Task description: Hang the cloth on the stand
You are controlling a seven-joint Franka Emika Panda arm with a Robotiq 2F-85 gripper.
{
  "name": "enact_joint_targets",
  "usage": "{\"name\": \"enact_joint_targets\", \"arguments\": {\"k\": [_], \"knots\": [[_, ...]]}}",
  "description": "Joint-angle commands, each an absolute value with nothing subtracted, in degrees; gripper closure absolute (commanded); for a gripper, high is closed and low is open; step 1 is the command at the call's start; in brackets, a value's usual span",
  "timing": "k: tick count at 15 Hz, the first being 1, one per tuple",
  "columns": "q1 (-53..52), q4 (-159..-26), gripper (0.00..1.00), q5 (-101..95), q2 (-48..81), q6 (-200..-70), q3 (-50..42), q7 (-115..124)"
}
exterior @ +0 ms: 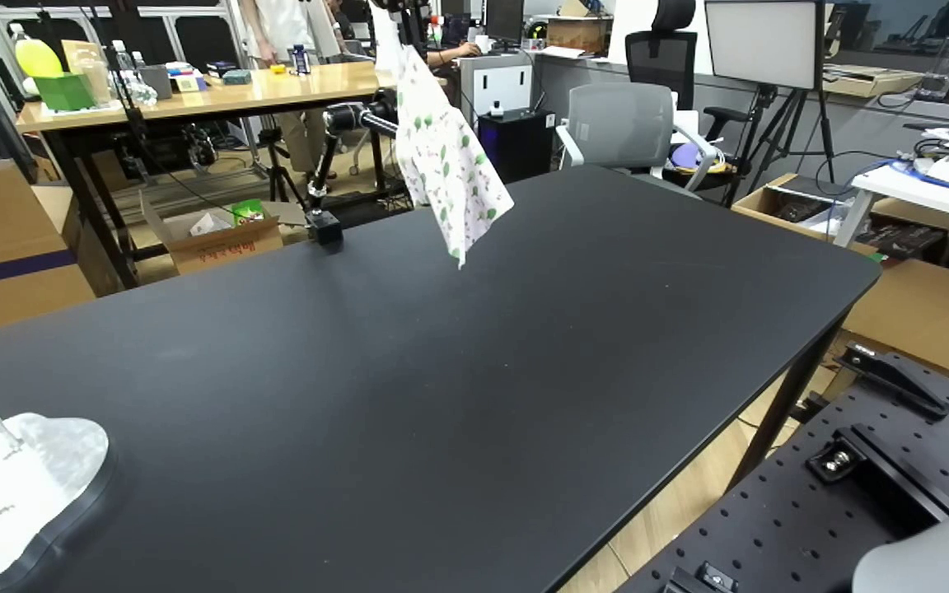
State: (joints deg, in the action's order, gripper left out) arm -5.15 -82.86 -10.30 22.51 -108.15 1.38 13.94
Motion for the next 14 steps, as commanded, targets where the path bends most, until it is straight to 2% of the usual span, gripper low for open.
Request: {"name": "enact_joint_targets", "arguments": {"k": [1,8,9,12,14], "knots": [[-5.55,-78.55,0.54,-10.04,24.68,-105.03,0.49,13.48],[-5.77,-79.74,0.06,-9.63,23.65,-104.93,0.76,12.30],[-5.78,-80.42,0.23,-9.96,23.99,-106.35,0.48,12.85],[-6.00,-80.42,0.06,-9.96,23.99,-106.14,0.58,12.42],[-6.00,-80.42,0.06,-9.96,23.99,-106.12,0.59,12.31]]}}
